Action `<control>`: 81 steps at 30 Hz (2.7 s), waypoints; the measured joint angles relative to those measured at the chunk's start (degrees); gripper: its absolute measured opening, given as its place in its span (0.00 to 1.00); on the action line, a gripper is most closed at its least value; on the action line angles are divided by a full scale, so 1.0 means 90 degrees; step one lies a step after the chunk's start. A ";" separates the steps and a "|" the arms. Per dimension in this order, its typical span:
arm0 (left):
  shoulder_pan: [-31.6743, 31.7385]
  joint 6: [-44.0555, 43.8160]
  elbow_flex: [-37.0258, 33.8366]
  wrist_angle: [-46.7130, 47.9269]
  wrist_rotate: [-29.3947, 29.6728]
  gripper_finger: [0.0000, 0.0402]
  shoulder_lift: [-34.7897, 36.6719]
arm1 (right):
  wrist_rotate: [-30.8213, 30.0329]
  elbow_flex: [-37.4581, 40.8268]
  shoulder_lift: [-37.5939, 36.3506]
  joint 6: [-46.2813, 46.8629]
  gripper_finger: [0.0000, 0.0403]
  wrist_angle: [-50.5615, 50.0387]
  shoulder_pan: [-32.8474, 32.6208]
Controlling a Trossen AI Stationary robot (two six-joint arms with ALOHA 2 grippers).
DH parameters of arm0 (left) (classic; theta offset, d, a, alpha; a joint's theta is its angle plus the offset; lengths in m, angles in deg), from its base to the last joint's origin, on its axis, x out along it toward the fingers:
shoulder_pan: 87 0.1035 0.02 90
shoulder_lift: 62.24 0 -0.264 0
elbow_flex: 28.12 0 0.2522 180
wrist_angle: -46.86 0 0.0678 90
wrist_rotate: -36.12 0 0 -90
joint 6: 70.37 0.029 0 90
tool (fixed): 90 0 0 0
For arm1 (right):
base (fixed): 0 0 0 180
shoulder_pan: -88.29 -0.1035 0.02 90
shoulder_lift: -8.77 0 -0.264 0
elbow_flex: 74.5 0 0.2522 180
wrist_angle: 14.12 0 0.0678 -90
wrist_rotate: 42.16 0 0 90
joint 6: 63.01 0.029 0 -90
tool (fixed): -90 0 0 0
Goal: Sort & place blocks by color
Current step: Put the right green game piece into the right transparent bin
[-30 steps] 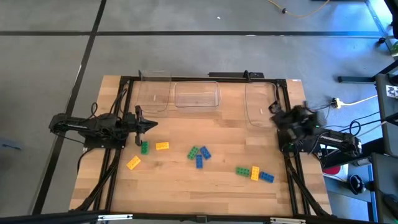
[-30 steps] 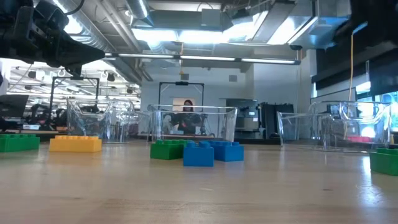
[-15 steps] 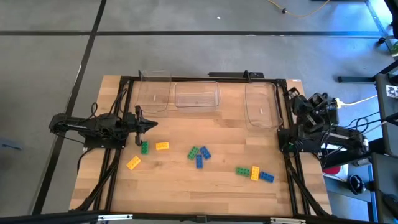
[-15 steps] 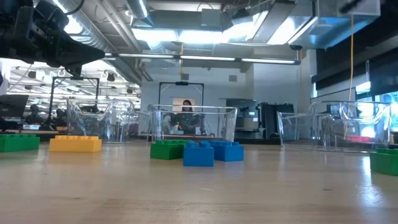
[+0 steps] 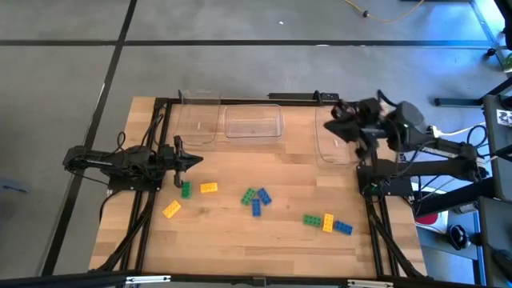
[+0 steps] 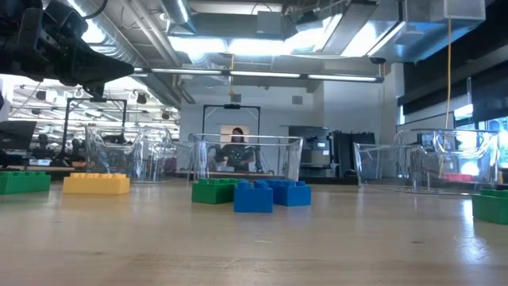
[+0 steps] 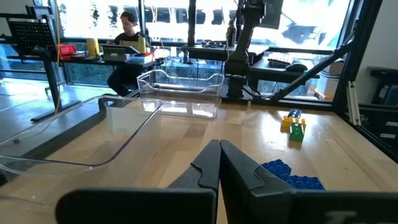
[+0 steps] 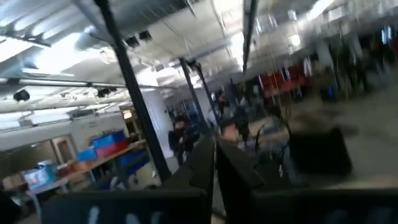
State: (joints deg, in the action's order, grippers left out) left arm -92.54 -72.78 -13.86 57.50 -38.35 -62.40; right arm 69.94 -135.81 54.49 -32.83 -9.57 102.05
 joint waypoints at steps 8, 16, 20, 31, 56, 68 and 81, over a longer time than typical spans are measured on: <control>0.0001 0.0002 0.0000 -0.0001 0.0002 0.00 0.0001 | -0.0005 -0.1980 0.0953 -0.0072 0.17 -0.3890 -0.0511; 0.0001 0.0002 -0.0001 -0.0002 0.0002 0.00 0.0000 | -0.0180 -0.3478 0.1817 -0.0156 0.43 -0.6993 -0.1358; 0.0001 0.0001 0.0000 -0.0002 0.0002 0.00 0.0001 | 0.0004 -0.3543 0.2048 0.0334 0.51 -0.7905 -0.1901; 0.0002 0.0002 0.0002 -0.0002 0.0002 0.00 0.0002 | -0.1137 -0.3543 0.3307 0.1393 0.52 -0.9772 -0.3505; 0.0002 0.0002 0.0002 -0.0001 0.0002 0.00 0.0002 | -0.1056 -0.1039 0.4653 0.2367 0.53 -0.6429 -0.4733; 0.0002 0.0000 0.0002 0.0000 0.0002 0.00 0.0002 | -0.1826 -0.0932 0.4837 0.1461 0.53 -0.6374 -0.5060; 0.0002 0.0001 -0.0001 -0.0002 0.0002 0.00 0.0001 | -0.2785 -0.0932 0.4968 0.1231 0.53 -0.6195 -0.5107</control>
State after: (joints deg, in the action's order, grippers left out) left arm -92.52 -72.77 -13.87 57.48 -38.33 -62.39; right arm 44.88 -144.20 99.21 -21.75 -65.32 56.09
